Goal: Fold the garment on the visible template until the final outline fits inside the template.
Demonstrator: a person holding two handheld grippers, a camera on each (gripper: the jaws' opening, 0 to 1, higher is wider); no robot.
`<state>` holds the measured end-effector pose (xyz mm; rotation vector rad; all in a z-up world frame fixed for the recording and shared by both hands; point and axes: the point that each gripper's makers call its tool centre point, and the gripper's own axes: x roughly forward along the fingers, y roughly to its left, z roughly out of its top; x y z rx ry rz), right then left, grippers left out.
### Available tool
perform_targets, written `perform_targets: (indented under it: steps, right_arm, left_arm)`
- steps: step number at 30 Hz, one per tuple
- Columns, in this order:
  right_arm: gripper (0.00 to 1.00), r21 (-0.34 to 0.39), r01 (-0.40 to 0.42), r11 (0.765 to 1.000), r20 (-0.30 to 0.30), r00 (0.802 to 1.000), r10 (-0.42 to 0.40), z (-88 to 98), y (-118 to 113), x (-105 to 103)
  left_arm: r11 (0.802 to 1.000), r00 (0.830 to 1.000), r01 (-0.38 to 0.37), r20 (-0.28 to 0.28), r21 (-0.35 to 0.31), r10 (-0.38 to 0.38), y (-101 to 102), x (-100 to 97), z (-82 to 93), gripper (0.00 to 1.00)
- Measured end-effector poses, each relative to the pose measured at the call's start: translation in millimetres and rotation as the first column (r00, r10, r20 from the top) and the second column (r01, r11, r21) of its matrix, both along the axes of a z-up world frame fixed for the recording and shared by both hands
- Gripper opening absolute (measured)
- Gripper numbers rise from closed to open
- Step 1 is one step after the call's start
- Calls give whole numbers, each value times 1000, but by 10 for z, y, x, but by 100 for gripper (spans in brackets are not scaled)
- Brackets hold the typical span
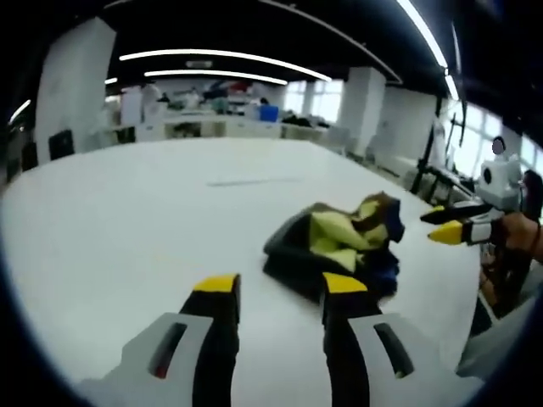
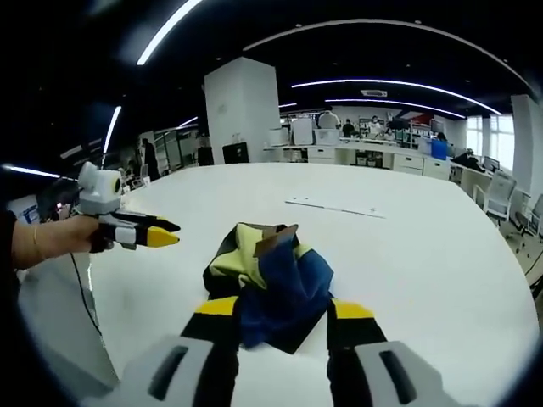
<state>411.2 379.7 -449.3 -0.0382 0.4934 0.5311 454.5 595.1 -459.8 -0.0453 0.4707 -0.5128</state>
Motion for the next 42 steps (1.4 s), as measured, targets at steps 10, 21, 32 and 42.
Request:
perform_targets:
  steps: [10,21,32,42]
  right_arm:
    - [20,1,3,1000,1,1000,-3,-88,101,170]
    - [8,-27,38,999,6,999,-37,-179,106,303]
    - [0,-40,49,998,13,999,-49,-194,85,342]
    - [0,-52,65,997,7,998,-65,-222,47,357]
  left_arm:
    - [1000,999,-1,-54,17,2,-105,309,-285,29]
    - [1000,996,-1,-92,26,4,-249,485,-482,23]
    - [996,994,-5,-104,90,14,-275,567,-620,14]
    - [994,989,-11,-144,107,27,-295,585,-725,7]
